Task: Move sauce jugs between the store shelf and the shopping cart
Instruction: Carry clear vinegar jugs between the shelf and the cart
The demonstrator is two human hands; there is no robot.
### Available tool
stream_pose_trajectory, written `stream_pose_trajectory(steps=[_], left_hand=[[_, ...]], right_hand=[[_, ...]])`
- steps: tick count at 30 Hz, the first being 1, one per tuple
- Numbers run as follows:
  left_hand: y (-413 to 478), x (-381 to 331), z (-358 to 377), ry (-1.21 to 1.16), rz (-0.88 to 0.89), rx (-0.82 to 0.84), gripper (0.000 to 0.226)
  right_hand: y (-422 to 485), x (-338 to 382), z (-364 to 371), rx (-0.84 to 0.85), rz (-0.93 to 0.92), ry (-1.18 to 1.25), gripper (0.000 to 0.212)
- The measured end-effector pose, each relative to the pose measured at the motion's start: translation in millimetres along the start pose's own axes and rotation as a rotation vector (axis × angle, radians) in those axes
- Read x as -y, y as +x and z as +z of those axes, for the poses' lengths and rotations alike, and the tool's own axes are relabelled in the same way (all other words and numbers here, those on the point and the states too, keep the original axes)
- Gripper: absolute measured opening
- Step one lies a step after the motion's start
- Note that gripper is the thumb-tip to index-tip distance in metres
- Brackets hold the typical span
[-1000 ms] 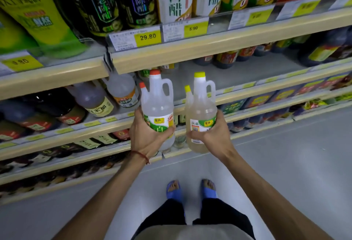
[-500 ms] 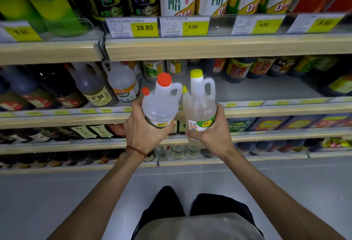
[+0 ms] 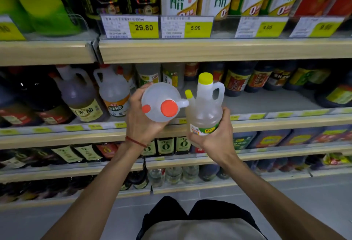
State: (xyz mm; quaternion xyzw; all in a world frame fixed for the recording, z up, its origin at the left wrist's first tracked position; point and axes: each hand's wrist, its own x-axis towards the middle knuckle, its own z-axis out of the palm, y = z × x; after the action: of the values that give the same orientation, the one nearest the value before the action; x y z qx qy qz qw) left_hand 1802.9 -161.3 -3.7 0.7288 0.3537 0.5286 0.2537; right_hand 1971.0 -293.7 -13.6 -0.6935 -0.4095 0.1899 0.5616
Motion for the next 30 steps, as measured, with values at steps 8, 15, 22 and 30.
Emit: stream_pose_trajectory(steps=[8, 15, 22, 30], left_hand=[[10.8, 21.4, 15.6, 0.016, -0.109, -0.090, 0.088], [13.7, 39.0, 27.8, -0.010, -0.231, -0.069, 0.092], [18.2, 45.9, 31.2, -0.015, -0.269, -0.077, 0.098], [32.7, 54.8, 28.8, 0.018, -0.305, -0.013, 0.090]], right_hand=[[10.2, -4.8, 8.1, -0.046, -0.004, 0.026, 0.097], [9.2, -6.5, 9.0, -0.057, -0.004, 0.026, 0.100], [5.8, -9.4, 8.6, -0.046, 0.006, 0.027, 0.098], [-1.9, -9.6, 12.4, -0.022, 0.024, 0.039, 0.098]])
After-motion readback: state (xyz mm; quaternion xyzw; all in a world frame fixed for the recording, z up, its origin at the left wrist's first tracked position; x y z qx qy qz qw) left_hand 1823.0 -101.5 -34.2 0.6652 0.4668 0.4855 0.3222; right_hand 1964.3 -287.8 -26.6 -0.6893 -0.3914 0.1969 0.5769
